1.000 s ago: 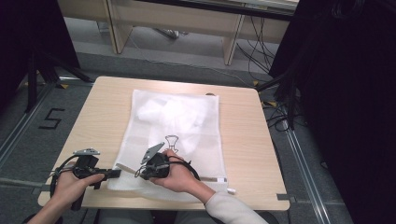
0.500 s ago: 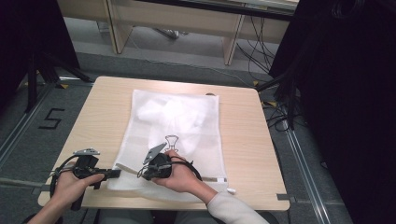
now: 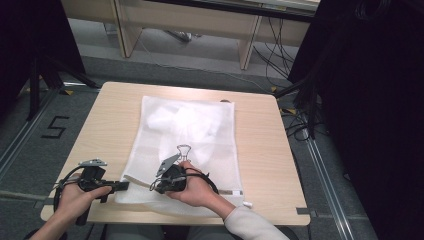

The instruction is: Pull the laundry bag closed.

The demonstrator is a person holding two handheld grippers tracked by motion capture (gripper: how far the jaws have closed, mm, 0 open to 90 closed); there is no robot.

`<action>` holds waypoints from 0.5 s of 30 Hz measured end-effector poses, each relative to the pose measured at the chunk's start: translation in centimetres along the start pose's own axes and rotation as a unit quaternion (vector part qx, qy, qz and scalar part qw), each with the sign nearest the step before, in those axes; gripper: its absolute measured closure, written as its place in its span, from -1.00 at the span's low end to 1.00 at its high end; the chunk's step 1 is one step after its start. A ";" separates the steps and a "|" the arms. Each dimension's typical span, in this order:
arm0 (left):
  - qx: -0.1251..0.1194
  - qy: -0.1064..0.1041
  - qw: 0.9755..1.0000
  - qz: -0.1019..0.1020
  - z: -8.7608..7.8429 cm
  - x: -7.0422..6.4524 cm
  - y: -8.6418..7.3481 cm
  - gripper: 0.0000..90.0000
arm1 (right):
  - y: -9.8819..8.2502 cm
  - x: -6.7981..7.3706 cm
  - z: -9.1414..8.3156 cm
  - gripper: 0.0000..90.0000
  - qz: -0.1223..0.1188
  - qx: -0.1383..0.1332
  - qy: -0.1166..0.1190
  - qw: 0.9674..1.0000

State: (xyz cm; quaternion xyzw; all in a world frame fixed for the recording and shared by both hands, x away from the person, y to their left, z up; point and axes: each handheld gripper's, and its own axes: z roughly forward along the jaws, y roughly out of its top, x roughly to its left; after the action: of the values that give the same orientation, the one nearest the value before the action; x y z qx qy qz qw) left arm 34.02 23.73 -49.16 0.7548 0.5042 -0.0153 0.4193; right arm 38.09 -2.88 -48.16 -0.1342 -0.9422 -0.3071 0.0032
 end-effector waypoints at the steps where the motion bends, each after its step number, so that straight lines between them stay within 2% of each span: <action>1: 0.000 -0.001 1.000 -0.002 0.0 0.0 0.0 0.90 | -0.1 0.0 -0.1 0.84 -0.001 0.002 -0.003 1.000; 10: -0.002 0.000 1.000 -0.003 0.0 0.0 0.0 0.90 | -0.4 0.0 -0.4 0.84 0.004 0.005 -0.004 1.000; 11: -0.001 0.000 1.000 -0.003 0.0 0.0 0.0 0.90 | -0.4 -0.1 -0.5 0.84 -0.002 0.004 -0.002 1.000; 15: 0.001 0.001 1.000 -0.001 0.0 0.0 0.0 0.90 | -0.4 -0.1 -0.5 0.83 -0.002 0.004 -0.004 1.000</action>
State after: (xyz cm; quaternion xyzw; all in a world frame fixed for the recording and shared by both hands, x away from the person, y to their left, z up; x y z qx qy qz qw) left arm 34.04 23.77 -49.16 0.7547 0.5050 -0.0154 0.4185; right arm 38.06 -3.50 -48.02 -0.1337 -0.9436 -0.3028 -0.0008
